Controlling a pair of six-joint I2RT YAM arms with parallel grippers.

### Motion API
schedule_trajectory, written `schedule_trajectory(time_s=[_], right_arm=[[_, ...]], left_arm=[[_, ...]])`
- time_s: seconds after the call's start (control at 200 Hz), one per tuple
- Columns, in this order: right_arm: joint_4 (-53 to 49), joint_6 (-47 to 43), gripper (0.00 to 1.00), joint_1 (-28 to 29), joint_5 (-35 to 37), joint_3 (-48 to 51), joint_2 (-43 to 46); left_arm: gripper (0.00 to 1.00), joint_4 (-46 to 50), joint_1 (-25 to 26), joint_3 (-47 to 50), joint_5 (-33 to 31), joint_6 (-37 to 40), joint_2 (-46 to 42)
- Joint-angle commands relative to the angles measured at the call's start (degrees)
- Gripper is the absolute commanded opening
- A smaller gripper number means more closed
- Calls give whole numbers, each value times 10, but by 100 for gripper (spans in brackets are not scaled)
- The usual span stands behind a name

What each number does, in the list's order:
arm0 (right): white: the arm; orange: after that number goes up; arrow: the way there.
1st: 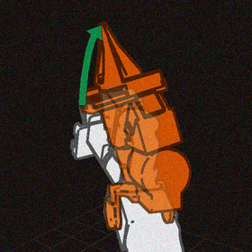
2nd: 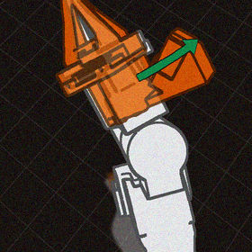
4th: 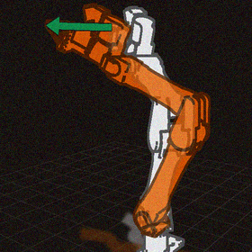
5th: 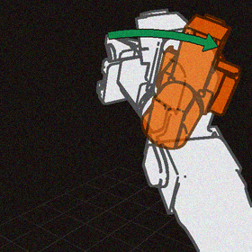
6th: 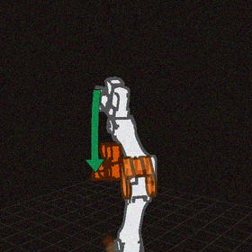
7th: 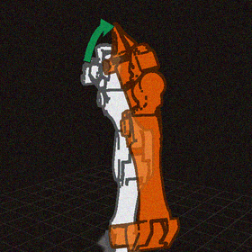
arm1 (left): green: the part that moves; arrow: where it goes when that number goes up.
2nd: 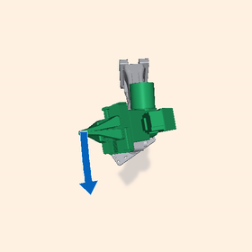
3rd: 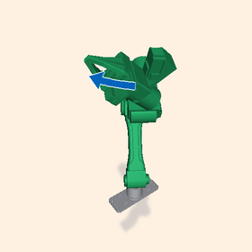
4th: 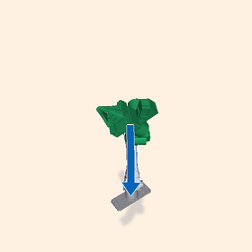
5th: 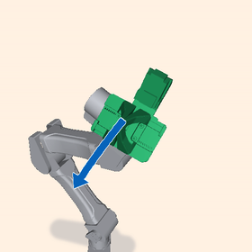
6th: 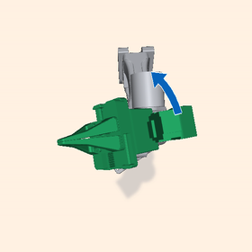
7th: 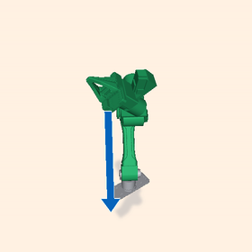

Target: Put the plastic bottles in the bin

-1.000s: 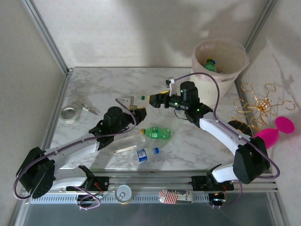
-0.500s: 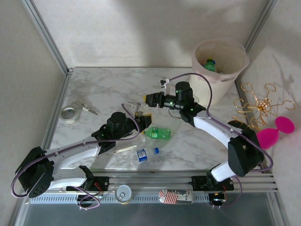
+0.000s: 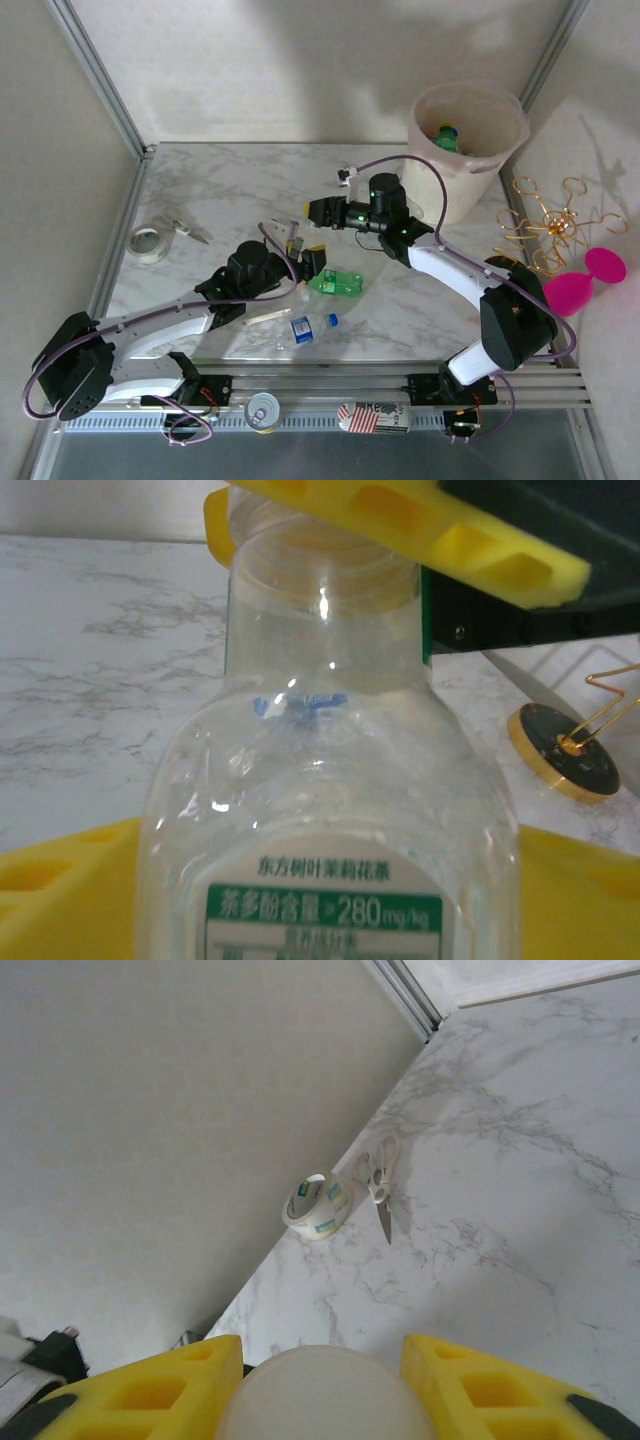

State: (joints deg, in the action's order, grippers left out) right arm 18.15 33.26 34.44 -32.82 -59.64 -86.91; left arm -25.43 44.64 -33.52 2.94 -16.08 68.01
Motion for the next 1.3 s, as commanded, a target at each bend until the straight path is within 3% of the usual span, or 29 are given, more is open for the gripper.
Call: schedule_trajectory(time_s=[0.0,0.31,0.511,0.671,0.806,1.097,1.297], right_arm=[[-36,-26,34,3,36,-35,-1],[-157,-89,33,-82,108,-113,45],[-213,-142,33,-170,184,-196,79],[-212,-151,33,-241,249,-254,91],[-179,-175,33,-274,330,-283,98],[-162,-271,32,-291,480,-320,56],[-150,-310,32,-300,524,-312,29]], left_arm=[[99,-18,4,14,-36,-8,-28],[100,-47,-6,88,-181,-45,-131],[100,13,-52,113,-286,-129,-155],[99,37,-101,125,-250,-183,-145],[100,37,-114,125,-228,-194,-132],[100,43,-116,101,-204,-186,-108],[100,47,-116,93,-194,-185,-100]])
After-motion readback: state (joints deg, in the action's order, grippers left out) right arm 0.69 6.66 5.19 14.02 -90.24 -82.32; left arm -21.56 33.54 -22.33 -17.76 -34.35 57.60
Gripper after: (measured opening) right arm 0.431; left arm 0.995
